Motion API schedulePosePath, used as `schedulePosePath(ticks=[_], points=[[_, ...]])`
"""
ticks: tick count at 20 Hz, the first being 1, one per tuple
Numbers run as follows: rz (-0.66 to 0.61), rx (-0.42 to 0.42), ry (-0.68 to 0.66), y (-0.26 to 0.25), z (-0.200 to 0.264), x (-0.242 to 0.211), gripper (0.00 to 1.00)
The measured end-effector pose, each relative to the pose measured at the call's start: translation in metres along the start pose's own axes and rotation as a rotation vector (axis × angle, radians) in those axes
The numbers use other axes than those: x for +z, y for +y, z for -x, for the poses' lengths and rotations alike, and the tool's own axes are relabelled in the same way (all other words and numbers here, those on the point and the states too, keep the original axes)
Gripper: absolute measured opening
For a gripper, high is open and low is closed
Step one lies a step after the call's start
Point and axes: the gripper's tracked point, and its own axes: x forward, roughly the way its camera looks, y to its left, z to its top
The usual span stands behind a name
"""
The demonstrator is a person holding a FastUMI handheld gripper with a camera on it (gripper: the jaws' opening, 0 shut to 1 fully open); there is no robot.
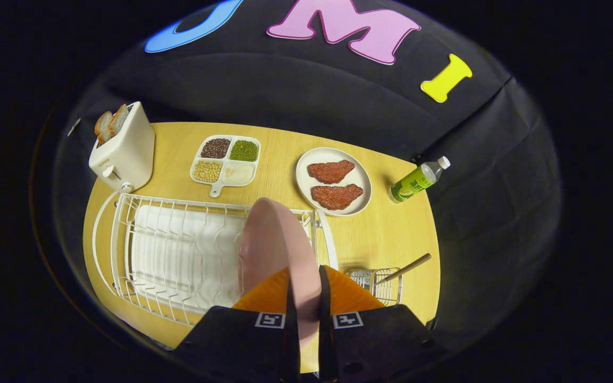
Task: Take the plate from the dish rack, then take the spoon from the basket and place it into the plate.
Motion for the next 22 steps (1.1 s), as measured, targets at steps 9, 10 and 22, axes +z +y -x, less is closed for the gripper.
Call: schedulePosePath(ticks=[9,10,22], points=[[0.247,-0.141,-0.180,0.023,0.030,0.060,0.18],[0.233,-0.127,-0.205,0.024,0.039,0.067,0.18],[-0.213,0.333,-0.262,-0.009,0.147,-0.028,0.18]])
